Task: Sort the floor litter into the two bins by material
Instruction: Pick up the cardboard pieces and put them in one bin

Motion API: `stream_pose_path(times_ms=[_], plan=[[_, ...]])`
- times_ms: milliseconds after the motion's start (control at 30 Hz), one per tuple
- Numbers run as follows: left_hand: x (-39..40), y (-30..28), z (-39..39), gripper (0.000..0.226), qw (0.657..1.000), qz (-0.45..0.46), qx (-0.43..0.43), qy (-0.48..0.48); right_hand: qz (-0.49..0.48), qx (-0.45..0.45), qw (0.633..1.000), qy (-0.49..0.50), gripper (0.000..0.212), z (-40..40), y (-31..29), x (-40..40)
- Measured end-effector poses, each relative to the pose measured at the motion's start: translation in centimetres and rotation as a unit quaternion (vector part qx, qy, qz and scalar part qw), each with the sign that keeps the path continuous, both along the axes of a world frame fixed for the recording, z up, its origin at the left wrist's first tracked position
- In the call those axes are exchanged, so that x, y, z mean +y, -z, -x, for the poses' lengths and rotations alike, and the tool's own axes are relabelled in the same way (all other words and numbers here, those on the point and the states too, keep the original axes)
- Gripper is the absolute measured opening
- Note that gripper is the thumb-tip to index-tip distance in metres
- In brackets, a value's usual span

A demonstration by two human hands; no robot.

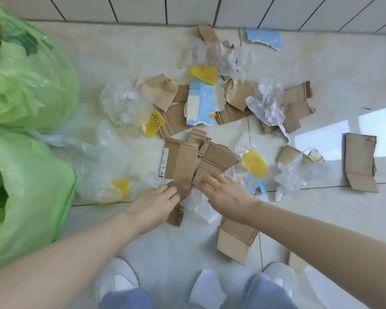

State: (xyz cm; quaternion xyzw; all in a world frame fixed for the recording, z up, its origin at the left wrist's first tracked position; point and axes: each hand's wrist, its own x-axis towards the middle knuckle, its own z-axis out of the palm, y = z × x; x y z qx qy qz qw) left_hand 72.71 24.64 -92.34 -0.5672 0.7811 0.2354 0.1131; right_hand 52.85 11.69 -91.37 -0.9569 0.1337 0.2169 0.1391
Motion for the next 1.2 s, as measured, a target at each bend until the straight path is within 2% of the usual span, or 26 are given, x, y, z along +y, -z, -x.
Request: stream_pose_path(times_ms=[67,133,267,333,367,433,500,567,633,733,833,933,1033,1100,1200], plan=[[0.4,1.5,0.5,0.044,0.999,0.026,0.004,0.039,0.047,-0.065,0.996,-0.03,0.042,-2.1,1.0,-1.2],[1.0,2.9,0.7,0.046,0.995,0.068,-0.001,0.071,0.096,-0.084,0.989,-0.068,0.05,-4.1,1.6,-2.5],[1.6,4.8,0.2,0.059,0.992,0.108,-0.001,0.066,0.159,-0.061,0.969,-0.181,0.059,-6.2,2.6,-4.0],[1.6,4.9,0.2,0.065,0.992,0.104,0.011,0.071,0.173,-0.016,0.961,-0.216,0.077,-6.4,3.2,-4.5],[1.6,5.2,0.1,0.067,0.993,0.095,0.018,0.071,0.18,0.0,0.958,-0.222,0.074,-6.5,3.4,-4.5],[1.3,4.7,0.1,0.067,0.995,0.074,0.016,0.057,0.197,0.0,0.949,-0.245,0.053,-6.5,3.4,-4.1],[0.9,4.0,0.4,0.059,0.999,0.05,0.005,0.021,0.2,0.009,0.947,-0.25,0.051,-6.5,2.5,-3.7],[0.8,3.6,0.7,0.05,0.998,-0.017,0.01,-0.051,0.219,0.001,0.946,-0.239,0.052,-6.2,1.8,-3.0],[1.2,3.5,0.9,0.046,0.991,-0.081,0.026,-0.105,0.193,-0.006,0.958,-0.21,0.05,-5.5,1.9,-2.8],[1.5,2.5,1.5,0.031,0.991,-0.078,0.023,-0.109,0.167,-0.023,0.975,-0.142,0.055,-3.9,1.5,-3.1],[0.4,0.5,1.9,0.015,0.996,-0.038,0.029,-0.074,0.19,-0.011,0.979,-0.07,0.062,-2.4,2.1,-4.3],[-2.5,-0.8,1.0,0.014,0.994,0.009,0.049,-0.094,0.161,0.032,0.984,0.076,0.088,-1.6,2.5,-6.0],[-7.1,-0.5,-1.1,0.013,0.995,0.055,0.037,-0.075,0.111,0.059,0.98,0.153,0.115,-1.7,3.0,-7.3],[-10.4,0.0,-2.3,0.013,0.996,0.039,0.006,-0.081,0.071,0.059,0.98,0.176,0.121,-2.0,3.3,-7.7],[-13.8,1.0,-3.1,0.02,0.989,-0.026,-0.003,-0.144,0.031,0.065,0.977,0.199,0.124,-2.4,3.5,-8.1]])
